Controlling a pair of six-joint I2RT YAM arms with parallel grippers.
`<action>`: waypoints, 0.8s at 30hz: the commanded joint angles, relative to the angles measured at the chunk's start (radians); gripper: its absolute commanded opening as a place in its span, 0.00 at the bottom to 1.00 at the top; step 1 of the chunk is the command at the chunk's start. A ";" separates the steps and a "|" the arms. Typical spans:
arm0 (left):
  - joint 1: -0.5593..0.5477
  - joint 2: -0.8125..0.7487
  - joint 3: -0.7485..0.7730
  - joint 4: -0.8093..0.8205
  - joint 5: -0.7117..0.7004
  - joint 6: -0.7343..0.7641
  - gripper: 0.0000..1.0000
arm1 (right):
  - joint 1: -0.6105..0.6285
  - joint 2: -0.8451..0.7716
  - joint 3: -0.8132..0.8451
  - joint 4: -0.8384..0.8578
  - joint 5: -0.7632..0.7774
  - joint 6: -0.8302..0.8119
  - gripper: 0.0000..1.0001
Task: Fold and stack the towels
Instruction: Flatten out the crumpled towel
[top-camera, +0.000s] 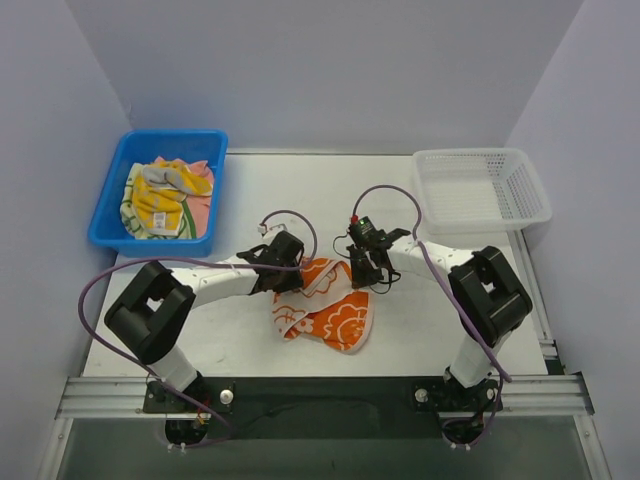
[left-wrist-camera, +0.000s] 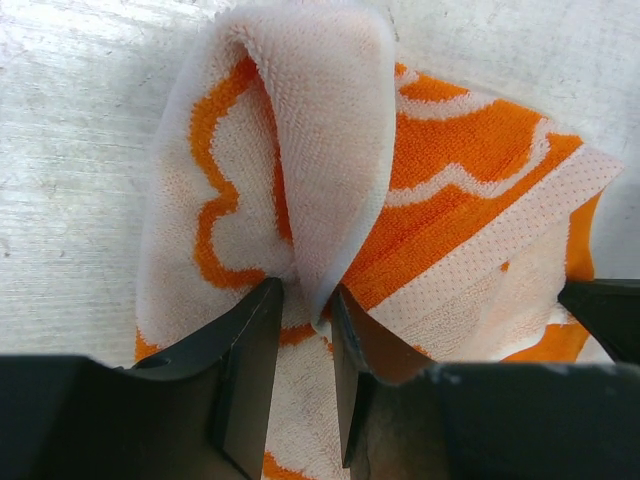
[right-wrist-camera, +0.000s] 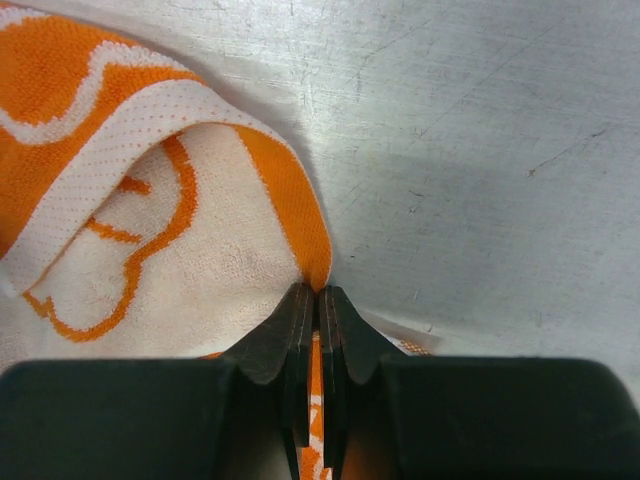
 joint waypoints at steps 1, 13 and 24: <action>-0.013 0.020 0.031 0.039 0.022 -0.029 0.37 | 0.008 -0.049 -0.015 -0.010 0.015 -0.010 0.00; -0.025 0.016 0.057 0.051 0.025 -0.041 0.36 | 0.009 -0.060 -0.024 -0.003 0.022 -0.009 0.00; -0.027 0.031 0.073 0.058 0.008 -0.029 0.05 | 0.008 -0.060 -0.026 -0.001 0.029 -0.010 0.00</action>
